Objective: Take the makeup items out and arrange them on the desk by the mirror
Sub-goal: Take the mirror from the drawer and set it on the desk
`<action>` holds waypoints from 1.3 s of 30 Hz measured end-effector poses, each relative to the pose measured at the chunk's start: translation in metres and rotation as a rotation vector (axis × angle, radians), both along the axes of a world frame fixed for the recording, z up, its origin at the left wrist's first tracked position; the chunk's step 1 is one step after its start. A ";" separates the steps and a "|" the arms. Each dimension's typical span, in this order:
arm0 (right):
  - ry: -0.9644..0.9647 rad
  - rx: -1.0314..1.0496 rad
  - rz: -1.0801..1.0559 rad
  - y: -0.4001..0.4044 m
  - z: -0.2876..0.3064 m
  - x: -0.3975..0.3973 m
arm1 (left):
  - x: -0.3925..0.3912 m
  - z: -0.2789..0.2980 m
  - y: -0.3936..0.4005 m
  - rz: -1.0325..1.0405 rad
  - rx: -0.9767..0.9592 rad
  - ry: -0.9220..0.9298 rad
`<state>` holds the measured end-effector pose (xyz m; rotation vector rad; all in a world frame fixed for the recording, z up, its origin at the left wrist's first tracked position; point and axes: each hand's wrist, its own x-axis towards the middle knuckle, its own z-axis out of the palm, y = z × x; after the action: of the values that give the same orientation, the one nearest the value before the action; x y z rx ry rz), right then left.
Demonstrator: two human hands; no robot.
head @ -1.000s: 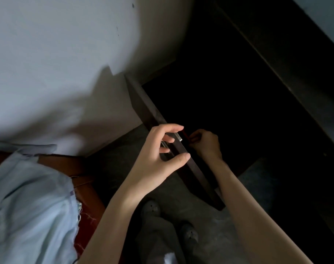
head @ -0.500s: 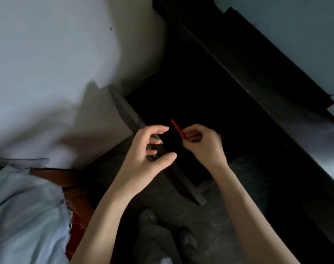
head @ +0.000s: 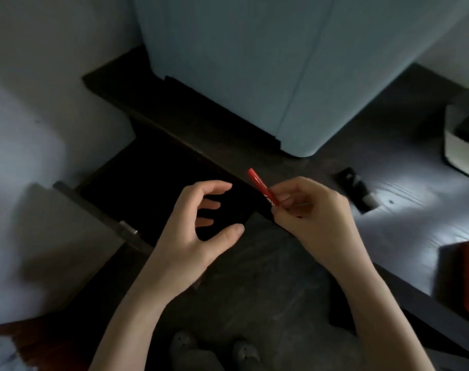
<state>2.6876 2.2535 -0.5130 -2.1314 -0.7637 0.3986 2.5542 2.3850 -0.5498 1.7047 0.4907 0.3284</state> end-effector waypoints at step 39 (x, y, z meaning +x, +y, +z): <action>-0.024 0.082 -0.199 -0.084 -0.004 0.074 | 0.081 -0.016 -0.078 -0.060 -0.008 0.068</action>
<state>2.7613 2.1695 -0.5170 -2.1145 -0.5646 0.2318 2.6354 2.3066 -0.5659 1.7235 0.4886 0.2249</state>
